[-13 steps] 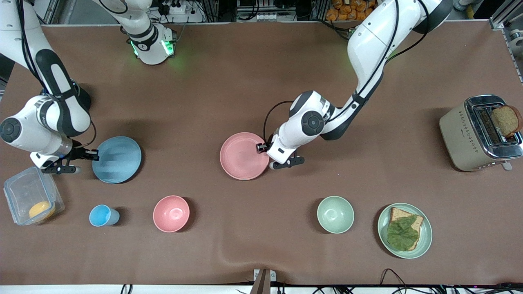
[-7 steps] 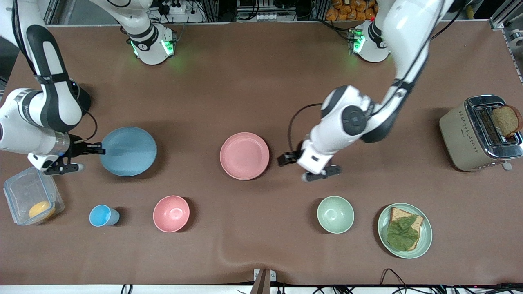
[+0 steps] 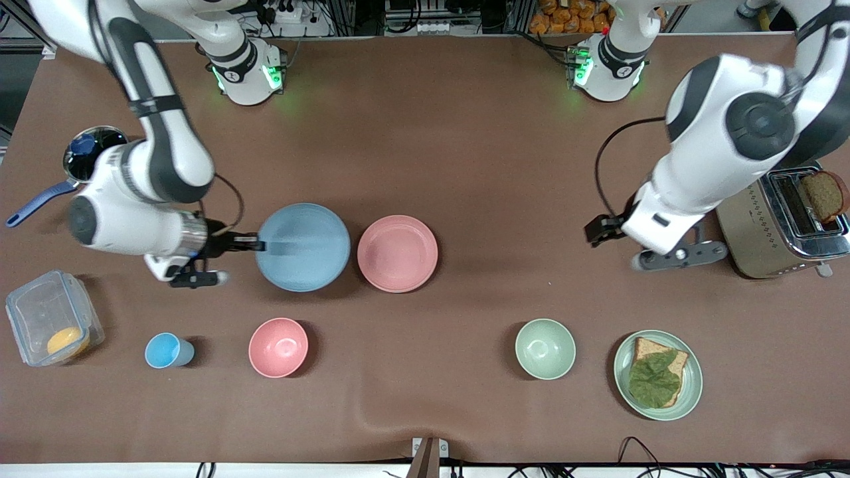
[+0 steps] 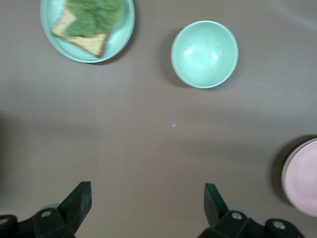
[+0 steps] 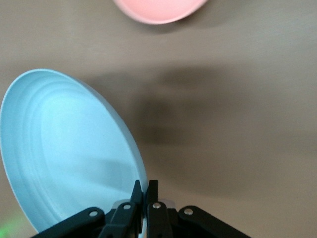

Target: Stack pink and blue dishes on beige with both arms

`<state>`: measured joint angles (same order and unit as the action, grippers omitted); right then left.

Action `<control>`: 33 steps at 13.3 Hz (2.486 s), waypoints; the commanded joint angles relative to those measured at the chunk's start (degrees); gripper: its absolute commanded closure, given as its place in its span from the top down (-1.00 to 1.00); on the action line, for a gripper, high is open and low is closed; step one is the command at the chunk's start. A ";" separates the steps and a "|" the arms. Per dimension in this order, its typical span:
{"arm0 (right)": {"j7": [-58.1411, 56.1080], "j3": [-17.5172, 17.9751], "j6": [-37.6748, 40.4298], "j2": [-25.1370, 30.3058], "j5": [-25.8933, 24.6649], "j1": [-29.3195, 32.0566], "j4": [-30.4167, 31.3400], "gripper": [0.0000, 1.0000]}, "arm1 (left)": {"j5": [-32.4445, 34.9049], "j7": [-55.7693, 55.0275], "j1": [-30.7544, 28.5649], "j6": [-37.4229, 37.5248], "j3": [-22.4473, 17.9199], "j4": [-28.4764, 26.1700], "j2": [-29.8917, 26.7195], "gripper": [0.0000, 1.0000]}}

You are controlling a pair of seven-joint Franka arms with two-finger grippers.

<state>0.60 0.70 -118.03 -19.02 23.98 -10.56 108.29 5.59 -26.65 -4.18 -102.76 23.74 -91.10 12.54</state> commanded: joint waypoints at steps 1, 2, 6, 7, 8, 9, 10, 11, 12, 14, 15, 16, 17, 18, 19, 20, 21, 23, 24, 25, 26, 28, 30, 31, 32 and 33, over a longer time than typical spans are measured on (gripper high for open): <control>8.60 -0.70 -2.62 -3.55 3.26 -6.55 -2.99 -1.00 | 0.30 4.92 -3.72 4.31 0.70 -1.72 -5.41 1.00; 11.16 -0.78 -5.25 -4.70 3.35 -8.66 -2.99 -1.00 | 0.21 6.42 -4.25 5.63 0.52 -1.72 -6.99 1.00; 17.06 -0.78 -10.80 -8.83 3.35 -13.33 -2.90 -1.00 | -2.23 9.23 -6.80 8.27 0.09 -0.41 -10.50 1.00; 18.55 -0.78 -11.34 -9.10 3.35 -14.30 -2.90 -1.00 | -2.25 12.47 -5.93 9.58 -2.44 -0.22 -11.82 1.00; 19.35 -0.78 -11.69 -9.28 3.35 -14.83 -2.90 -1.00 | -2.60 14.50 -3.75 11.25 -5.25 -0.14 -12.71 1.00; 19.44 -0.78 -11.95 -9.37 3.35 -15.10 -2.82 -1.00 | -2.69 14.78 -1.73 12.14 -8.93 -0.05 -13.24 1.00; 19.53 -0.78 -12.39 -9.63 3.44 -15.28 -2.73 -1.00 | -2.69 14.87 -0.14 12.84 -11.06 -0.13 -14.02 1.00; 20.14 -0.78 -12.57 -9.72 3.44 -15.71 -2.73 -1.00 | -2.78 14.96 0.05 13.72 -11.60 -0.14 -14.21 1.00; 21.10 -0.78 -12.66 -9.80 3.44 -15.80 -2.82 -1.00 | -2.78 15.05 -0.04 14.25 -11.69 -0.14 -14.38 1.00; 21.64 -0.78 -13.10 -9.81 3.53 -16.42 -2.82 -1.00 | -3.74 14.96 -0.04 15.13 -11.78 -0.05 -14.47 1.00; 22.25 -0.70 -13.19 -9.81 3.53 -16.42 -2.82 -1.00 | -4.35 14.96 0.05 15.14 -11.87 -0.05 -14.65 1.00; 22.43 -0.70 -13.19 -9.81 3.62 -17.03 -2.82 -1.00 | -4.36 15.14 0.49 15.14 -13.00 -0.05 -15.08 1.00; 22.43 -0.78 -13.45 -9.89 3.88 -17.47 -2.82 -1.00 | -4.45 15.23 1.19 15.14 -13.71 -0.05 -15.09 1.00; 22.43 -0.70 -13.97 -10.07 4.06 -17.56 -2.82 -1.00 | -4.45 15.31 1.28 15.14 -14.41 -0.05 -15.09 1.00; 22.52 -0.70 -14.33 -10.24 4.23 -17.82 -2.82 -1.00 | -4.45 15.31 1.28 15.14 -14.68 -0.13 -15.09 1.00; 22.43 -0.70 -14.42 -10.42 4.23 -18.17 -2.90 -1.00 | -4.45 15.49 1.28 15.22 -14.68 -0.14 -15.09 1.00; 22.43 -0.78 -14.42 -10.51 4.41 -18.18 -2.90 -0.84 | -4.45 16.10 1.28 15.22 -14.86 -0.14 -15.09 1.00; 22.69 -0.78 -14.33 -10.25 4.59 -17.57 -2.99 0.99 | -4.45 16.46 1.54 15.22 -14.86 -0.14 -15.09 1.00; 22.87 -0.96 -13.72 -9.46 4.50 -16.95 -2.99 1.00 | -4.45 16.54 1.46 15.40 -14.86 -0.22 -15.09 1.00; 22.70 -1.05 -13.54 -7.98 4.50 -15.90 -2.91 1.00 | -4.45 16.54 1.46 15.57 -14.86 -0.14 -15.09 1.00; 22.35 -1.14 -12.15 -6.39 4.50 -14.41 -2.90 1.00 | -4.45 16.54 1.46 15.57 -14.86 -0.22 -15.09 1.00; 20.16 -1.40 -6.19 -2.97 3.45 -9.16 -2.90 1.00 | -4.45 16.54 1.37 15.66 -14.86 -0.31 -15.09 1.00; 10.36 -1.57 -0.38 0.29 1.78 -0.38 -2.90 1.00 | -4.45 16.54 1.37 16.01 -14.86 -0.22 -15.17 1.00; 5.43 -1.66 1.73 1.52 0.38 4.01 -2.90 1.00 | -4.54 16.54 1.46 16.10 -14.77 -0.22 -15.61 1.00; 1.03 -1.75 2.62 2.66 -2.07 7.80 -2.90 1.00 | -4.62 16.54 1.46 16.19 -14.77 -0.22 -15.96 1.00; -3.54 -1.66 3.68 3.81 -4.70 11.49 -2.99 1.00 | -4.71 16.54 1.46 16.62 -14.68 -0.22 -15.97 1.00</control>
<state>3.38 -2.28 -116.17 -18.23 22.94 -5.15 104.00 2.25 -11.39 -3.03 -87.49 9.56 -90.87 -1.76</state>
